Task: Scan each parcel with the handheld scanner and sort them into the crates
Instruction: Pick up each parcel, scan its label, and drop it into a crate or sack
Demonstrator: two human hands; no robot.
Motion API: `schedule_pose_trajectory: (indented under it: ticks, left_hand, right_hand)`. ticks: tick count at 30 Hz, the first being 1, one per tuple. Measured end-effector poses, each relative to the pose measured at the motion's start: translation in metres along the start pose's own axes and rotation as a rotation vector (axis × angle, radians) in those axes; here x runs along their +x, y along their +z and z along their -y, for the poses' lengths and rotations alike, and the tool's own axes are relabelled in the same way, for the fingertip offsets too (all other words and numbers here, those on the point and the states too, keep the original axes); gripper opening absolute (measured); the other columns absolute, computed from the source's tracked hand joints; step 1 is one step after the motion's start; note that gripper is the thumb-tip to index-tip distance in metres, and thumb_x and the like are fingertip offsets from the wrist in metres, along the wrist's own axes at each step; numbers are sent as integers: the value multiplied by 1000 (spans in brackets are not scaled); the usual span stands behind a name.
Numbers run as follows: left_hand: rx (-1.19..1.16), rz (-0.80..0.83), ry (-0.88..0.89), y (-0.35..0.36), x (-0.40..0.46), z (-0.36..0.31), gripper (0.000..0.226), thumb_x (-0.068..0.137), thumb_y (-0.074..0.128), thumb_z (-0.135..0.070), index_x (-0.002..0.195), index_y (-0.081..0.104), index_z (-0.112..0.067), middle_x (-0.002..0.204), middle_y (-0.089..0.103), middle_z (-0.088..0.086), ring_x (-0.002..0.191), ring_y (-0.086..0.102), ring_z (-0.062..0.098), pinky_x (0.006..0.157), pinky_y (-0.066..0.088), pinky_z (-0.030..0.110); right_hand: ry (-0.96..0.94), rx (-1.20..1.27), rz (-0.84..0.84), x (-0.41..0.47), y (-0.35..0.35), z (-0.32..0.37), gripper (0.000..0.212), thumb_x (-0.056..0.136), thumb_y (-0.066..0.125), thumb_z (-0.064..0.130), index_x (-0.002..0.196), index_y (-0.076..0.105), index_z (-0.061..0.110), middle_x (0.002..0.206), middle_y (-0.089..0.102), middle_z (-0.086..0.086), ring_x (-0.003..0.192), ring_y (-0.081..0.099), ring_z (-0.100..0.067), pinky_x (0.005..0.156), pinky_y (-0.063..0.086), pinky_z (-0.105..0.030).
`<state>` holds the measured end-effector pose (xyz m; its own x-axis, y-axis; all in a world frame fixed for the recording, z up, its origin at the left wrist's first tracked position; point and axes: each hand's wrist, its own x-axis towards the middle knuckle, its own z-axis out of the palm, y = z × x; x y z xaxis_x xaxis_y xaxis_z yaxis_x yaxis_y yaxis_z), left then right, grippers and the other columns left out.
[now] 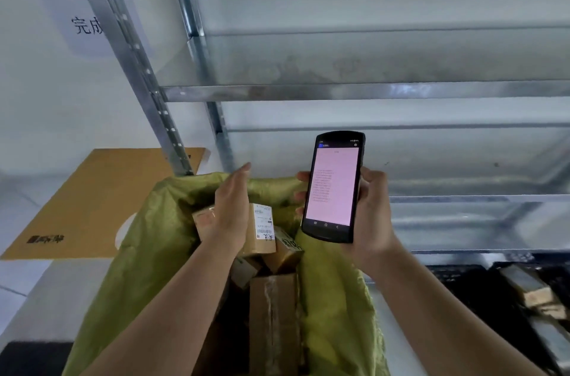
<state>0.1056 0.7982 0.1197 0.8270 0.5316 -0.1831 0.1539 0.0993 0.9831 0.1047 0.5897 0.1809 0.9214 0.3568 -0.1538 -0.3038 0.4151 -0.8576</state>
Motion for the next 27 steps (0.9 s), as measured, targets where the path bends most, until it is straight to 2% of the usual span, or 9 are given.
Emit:
schedule_pose_trajectory:
  ticks: [1, 4, 8, 10, 14, 17, 20, 24, 27]
  left_hand:
    - [-12, 49, 36, 7, -5, -8, 18, 104, 52, -50, 115, 66, -53, 131, 57, -18, 139, 50, 17, 122, 37, 50]
    - [14, 138, 120, 34, -25, -26, 25, 108, 51, -50, 127, 66, -44, 128, 61, -25, 135, 55, 13, 121, 41, 49]
    - [-24, 303, 131, 86, -64, -41, 34, 106, 58, -46, 135, 67, -31, 133, 66, -16, 131, 60, 15, 115, 47, 42]
    - [-29, 385, 136, 117, -89, -45, 34, 105, 60, -44, 135, 67, -28, 129, 66, -16, 130, 61, 16, 111, 49, 39]
    - [0, 514, 147, 185, -141, -44, 31, 105, 60, -44, 131, 69, -29, 129, 67, -13, 127, 63, 17, 100, 53, 33]
    - [-2, 612, 145, 234, -184, -38, 20, 106, 58, -37, 121, 72, -37, 128, 69, -13, 124, 64, 15, 90, 54, 30]
    - [-10, 684, 115, 295, -243, -23, 22, 106, 59, -34, 123, 73, -32, 129, 70, -10, 123, 65, 15, 93, 56, 34]
    - [7, 744, 24, 374, -325, 3, 22, 105, 61, -32, 123, 72, -25, 128, 69, -12, 123, 65, 15, 108, 54, 45]
    - [32, 810, -8, 425, -373, 26, 21, 105, 60, -31, 120, 74, -28, 131, 69, -11, 124, 65, 17, 105, 54, 42]
  right_hand:
    - [-23, 11, -18, -10, -1, 4, 62, 106, 21, 45, 128, 68, 11, 120, 76, -21, 89, 69, -35, 81, 54, -43]
    - [-80, 40, -67, -40, -11, 20, 60, 107, 21, 43, 124, 70, 13, 119, 75, -23, 90, 66, -37, 81, 56, -44]
    - [-173, 2, -150, -82, -42, 42, 63, 108, 18, 45, 136, 65, 15, 128, 73, -24, 100, 70, -39, 98, 53, -59]
    - [-228, 3, -194, -105, -64, 56, 63, 108, 16, 45, 140, 63, 15, 127, 73, -23, 101, 71, -39, 99, 53, -62]
    - [-295, 30, -301, -157, -114, 82, 62, 108, 18, 46, 139, 64, 18, 128, 74, -21, 104, 70, -38, 89, 59, -52]
    - [-318, 48, -379, -200, -156, 98, 62, 109, 18, 45, 140, 64, 16, 126, 74, -20, 104, 70, -38, 92, 58, -53]
    - [-342, 78, -443, -255, -212, 116, 62, 109, 19, 44, 140, 63, 14, 125, 74, -23, 102, 69, -37, 90, 57, -50]
    - [-305, 97, -524, -326, -290, 132, 59, 108, 21, 42, 135, 64, 12, 129, 69, -28, 98, 66, -37, 76, 60, -40]
    - [-283, 72, -584, -368, -350, 137, 60, 109, 19, 43, 137, 63, 12, 125, 74, -23, 96, 69, -35, 77, 60, -39]
